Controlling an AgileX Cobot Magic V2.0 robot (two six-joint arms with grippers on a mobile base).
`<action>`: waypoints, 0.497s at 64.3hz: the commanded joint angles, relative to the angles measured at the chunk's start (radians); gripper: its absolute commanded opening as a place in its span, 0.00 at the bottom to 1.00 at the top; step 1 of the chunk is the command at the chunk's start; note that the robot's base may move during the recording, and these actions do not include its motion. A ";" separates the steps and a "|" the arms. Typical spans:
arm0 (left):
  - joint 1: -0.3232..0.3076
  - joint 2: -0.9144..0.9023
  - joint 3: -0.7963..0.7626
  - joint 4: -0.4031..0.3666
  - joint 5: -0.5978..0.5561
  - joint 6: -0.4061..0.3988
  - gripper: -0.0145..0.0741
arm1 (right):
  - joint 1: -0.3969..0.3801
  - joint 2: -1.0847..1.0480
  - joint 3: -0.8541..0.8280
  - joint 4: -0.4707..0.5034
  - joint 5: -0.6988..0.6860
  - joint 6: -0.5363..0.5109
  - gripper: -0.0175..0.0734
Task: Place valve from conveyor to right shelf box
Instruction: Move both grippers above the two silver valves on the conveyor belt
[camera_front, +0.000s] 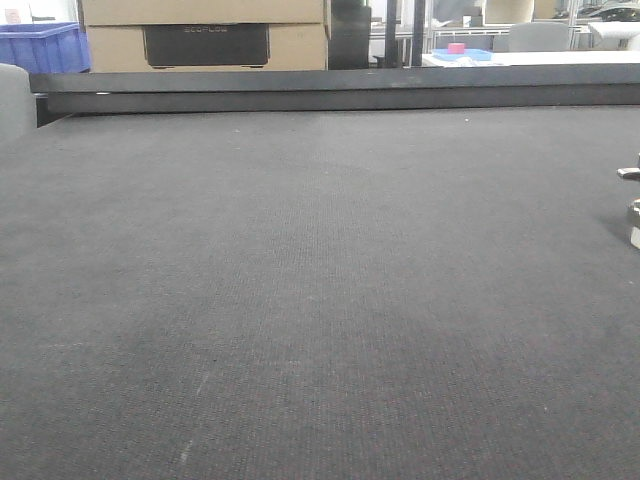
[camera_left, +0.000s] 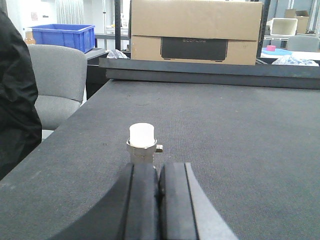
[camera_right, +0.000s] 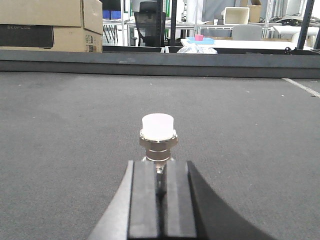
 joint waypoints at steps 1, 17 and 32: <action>-0.005 -0.005 -0.002 -0.006 -0.019 -0.008 0.04 | 0.002 -0.004 0.000 -0.003 -0.024 -0.001 0.02; -0.005 -0.005 -0.002 -0.006 -0.019 -0.008 0.04 | 0.002 -0.004 0.000 -0.003 -0.024 -0.001 0.02; -0.005 -0.005 -0.002 -0.006 -0.019 -0.008 0.04 | 0.002 -0.004 0.000 -0.003 -0.024 -0.001 0.02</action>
